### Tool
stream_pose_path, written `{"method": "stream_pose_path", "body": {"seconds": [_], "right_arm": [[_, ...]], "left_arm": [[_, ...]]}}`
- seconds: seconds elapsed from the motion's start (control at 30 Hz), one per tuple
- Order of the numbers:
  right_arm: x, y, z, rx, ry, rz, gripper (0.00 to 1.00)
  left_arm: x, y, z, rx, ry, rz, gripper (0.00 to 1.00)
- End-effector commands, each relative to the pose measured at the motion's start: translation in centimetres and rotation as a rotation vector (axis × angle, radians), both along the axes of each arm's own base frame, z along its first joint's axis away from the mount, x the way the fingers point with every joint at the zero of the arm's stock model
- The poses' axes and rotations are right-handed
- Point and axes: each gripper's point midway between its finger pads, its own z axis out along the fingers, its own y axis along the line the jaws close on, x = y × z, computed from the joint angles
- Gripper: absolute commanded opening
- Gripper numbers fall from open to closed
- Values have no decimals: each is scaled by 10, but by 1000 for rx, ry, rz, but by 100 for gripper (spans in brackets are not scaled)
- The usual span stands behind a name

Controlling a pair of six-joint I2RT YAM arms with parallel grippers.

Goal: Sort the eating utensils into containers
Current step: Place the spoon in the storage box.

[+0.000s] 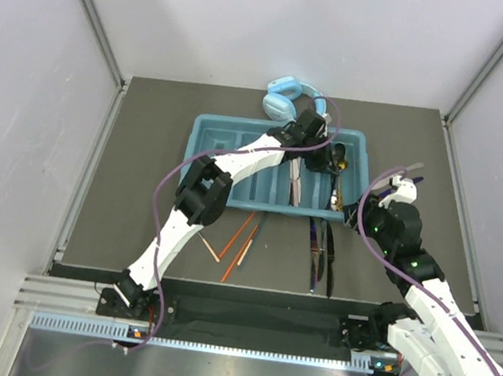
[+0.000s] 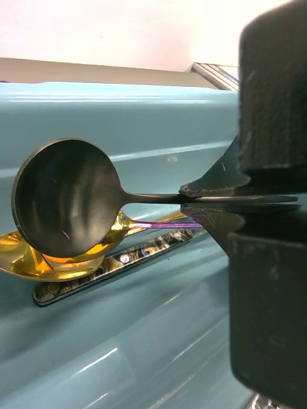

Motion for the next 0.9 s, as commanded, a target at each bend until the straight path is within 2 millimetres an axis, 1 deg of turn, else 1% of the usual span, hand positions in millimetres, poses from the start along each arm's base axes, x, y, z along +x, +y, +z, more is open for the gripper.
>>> {"method": "stream_pose_path", "body": {"seconds": [0.0,0.03,0.13,0.23,0.3,0.37,0.43,0.47,0.53,0.57,0.6,0.63,0.67,0.7,0.73,0.77,0.8,0.83,0.87], "right_arm": [[7,-6,14,-5,-39,-25,58],[7,-6,14,-6,-37,-25,58],[8,-6,13,-9,-35,-25,58],[8,-5,13,-10,-33,-24,58],[8,-6,13,-9,-35,-24,58],[8,-6,11,-11,-31,-27,58],[8,-5,12,-10,-32,-22,58],[8,-5,12,-9,-30,-23,58],[8,-5,11,-10,-30,-22,58],[8,-5,10,-9,-27,-22,58],[8,-5,11,-6,-29,-21,58],[8,-5,11,-8,-28,-20,58],[8,-5,11,-8,-28,-20,58],[7,-5,11,-9,-31,-20,58],[7,-5,10,-12,-29,-22,58],[7,-6,10,-14,-31,-24,58],[7,-6,10,-14,-34,-23,58],[8,-7,9,-17,-35,-26,58],[9,-7,8,-17,-33,-27,58]], "left_arm": [[10,-8,15,-46,-34,18,9],[9,-9,15,-47,-34,18,12],[10,-9,14,-49,-29,19,16],[8,-9,12,-49,-21,16,23],[8,-9,12,-48,-20,16,25],[8,-9,15,-51,-23,15,32],[7,-8,15,-50,-24,10,33],[7,-8,20,-55,-34,10,33],[9,-3,20,-38,-44,23,33],[10,1,29,-39,-59,29,35],[12,7,29,-30,-59,32,37],[11,14,33,-23,-55,34,38],[11,22,51,-21,-79,48,39],[12,38,47,28,-86,63,38],[12,50,54,57,-112,80,39],[14,63,89,54,-191,115,39],[9,80,78,101,-195,122,40],[7,90,88,104,-216,135,41],[3,101,120,71,-264,148,42]]}}
